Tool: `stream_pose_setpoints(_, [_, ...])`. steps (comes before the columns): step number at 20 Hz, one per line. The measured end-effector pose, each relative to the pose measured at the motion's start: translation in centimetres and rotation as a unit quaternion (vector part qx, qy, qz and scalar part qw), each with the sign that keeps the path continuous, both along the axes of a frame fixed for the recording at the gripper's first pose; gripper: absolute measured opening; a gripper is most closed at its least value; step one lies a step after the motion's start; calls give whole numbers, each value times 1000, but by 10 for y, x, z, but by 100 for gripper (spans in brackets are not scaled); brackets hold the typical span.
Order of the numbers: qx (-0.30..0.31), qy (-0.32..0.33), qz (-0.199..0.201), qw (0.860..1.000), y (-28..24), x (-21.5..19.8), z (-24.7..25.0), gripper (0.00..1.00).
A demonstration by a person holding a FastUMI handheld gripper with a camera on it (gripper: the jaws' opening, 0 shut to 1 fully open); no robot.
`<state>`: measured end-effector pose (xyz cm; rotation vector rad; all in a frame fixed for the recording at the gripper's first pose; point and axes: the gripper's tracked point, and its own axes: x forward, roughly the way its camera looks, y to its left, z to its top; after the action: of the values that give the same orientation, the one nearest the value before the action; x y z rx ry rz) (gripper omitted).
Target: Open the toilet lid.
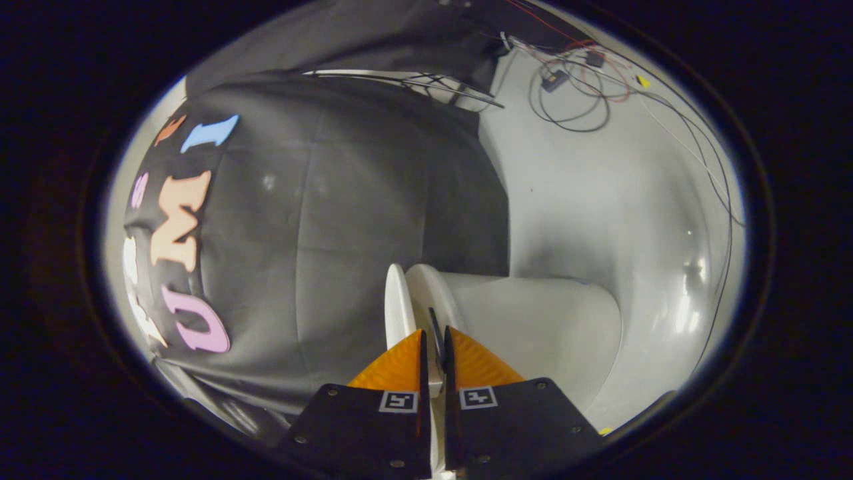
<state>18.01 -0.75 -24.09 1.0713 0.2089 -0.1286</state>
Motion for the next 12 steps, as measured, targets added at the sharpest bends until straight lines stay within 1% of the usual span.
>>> stream_pose_setpoints(3, [-47,-11,-1,999,18,-6,34,9])
stream_pose_setpoints(5, [-69,-20,-4,997,33,-12,55,9])
stream_pose_setpoints(7, [-86,-43,-2,995,54,-18,85,8])
stream_pose_setpoints(10, [-147,-59,10,987,95,-28,126,8])
stream_pose_setpoints(12, [-201,-59,24,978,126,-35,149,9])
